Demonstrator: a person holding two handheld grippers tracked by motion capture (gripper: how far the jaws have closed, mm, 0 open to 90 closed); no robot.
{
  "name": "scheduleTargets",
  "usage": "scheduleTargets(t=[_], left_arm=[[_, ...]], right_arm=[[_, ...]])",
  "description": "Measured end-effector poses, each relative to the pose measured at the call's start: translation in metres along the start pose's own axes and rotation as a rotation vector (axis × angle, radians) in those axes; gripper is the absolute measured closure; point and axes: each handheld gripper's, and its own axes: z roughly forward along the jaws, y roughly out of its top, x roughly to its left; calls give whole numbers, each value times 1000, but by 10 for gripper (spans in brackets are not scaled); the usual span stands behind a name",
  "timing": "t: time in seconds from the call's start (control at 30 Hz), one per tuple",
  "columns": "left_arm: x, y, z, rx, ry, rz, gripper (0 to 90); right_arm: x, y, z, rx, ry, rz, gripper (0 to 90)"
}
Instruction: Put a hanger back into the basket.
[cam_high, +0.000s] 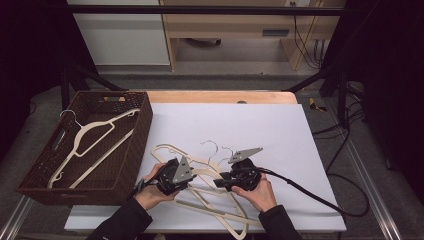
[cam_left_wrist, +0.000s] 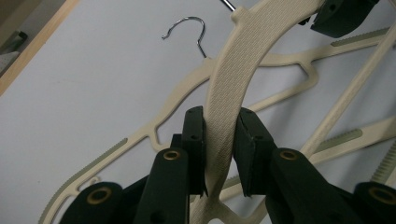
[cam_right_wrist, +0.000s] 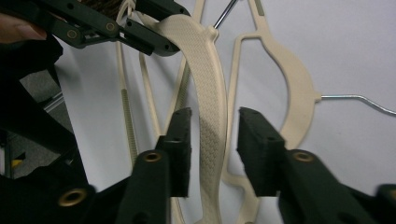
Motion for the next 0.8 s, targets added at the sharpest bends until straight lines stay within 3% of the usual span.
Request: scheduleTargets(t=[0.13,0.43,0.57,0.8], left_arm=[[0,0,-1,-4,-9,-6,749],[3,-1,-7,-29,-60,-40,728],[8,-1,-17,-67,-76,-70,626],[17,-1,-38,-145,-99,-128,321]], right_arm=[[0,0,0,6,19,13,785],[1,1,-5,13,66,21,809],[5,1,-12,11,80,9,820],[10,2,-24,-4,106,5,851]])
